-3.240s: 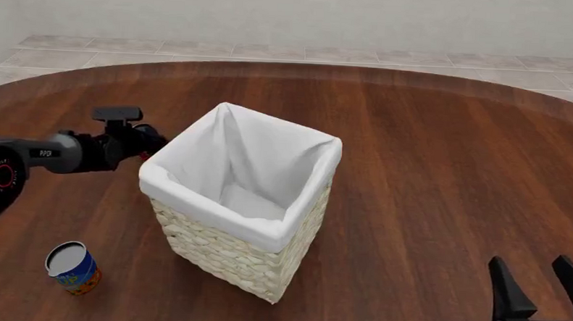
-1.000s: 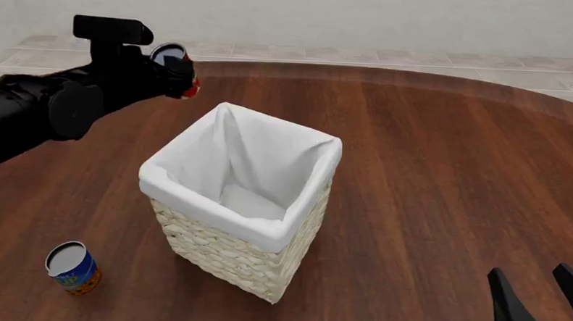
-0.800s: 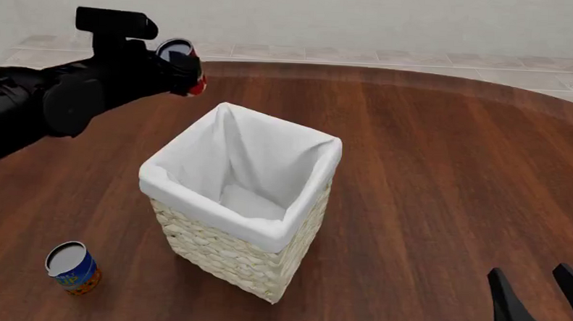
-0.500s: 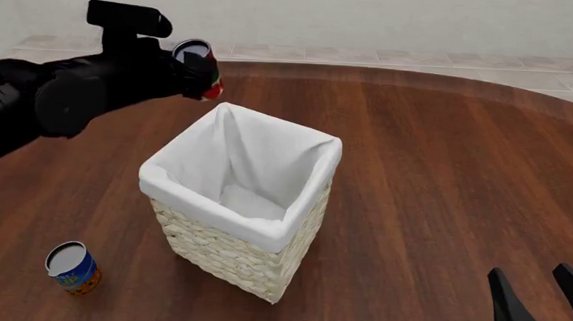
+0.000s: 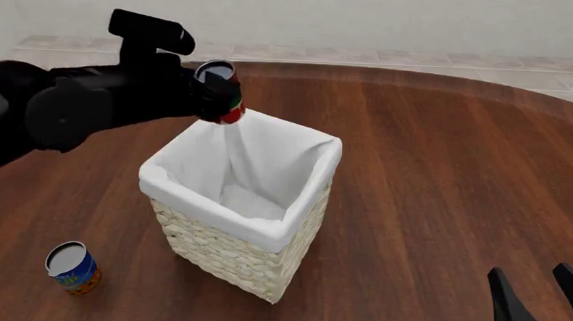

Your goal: Pick up the tomato sauce, and put it in the basket.

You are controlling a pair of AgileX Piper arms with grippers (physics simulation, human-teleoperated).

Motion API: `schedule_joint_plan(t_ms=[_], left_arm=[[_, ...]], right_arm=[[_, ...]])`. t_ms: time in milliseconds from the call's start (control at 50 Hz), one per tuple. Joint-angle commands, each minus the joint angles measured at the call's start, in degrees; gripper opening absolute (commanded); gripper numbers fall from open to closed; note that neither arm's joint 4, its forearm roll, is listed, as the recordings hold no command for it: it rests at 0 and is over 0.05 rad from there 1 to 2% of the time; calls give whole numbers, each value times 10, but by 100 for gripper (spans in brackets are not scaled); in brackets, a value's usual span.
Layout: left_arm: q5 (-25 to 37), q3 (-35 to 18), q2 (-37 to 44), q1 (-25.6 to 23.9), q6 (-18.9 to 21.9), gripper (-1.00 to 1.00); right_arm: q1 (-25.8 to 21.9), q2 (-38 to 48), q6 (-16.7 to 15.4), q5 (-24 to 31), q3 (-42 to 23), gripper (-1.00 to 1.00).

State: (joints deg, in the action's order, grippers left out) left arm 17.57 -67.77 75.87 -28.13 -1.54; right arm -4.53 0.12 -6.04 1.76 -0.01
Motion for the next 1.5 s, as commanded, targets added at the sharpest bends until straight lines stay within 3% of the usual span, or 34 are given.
schedule_joint_plan(t_ms=[20,700,1500], left_arm=[[38,-1,-3,-18,21,-100],[85,-29,103,-20,97,-100],[71,-9,154,-51,101,-100]], right_arm=[[-2,-1,-1,-1,0,100],[-5,-1,-11,0,0,100],[-1,-1,-13,-2,0,100]])
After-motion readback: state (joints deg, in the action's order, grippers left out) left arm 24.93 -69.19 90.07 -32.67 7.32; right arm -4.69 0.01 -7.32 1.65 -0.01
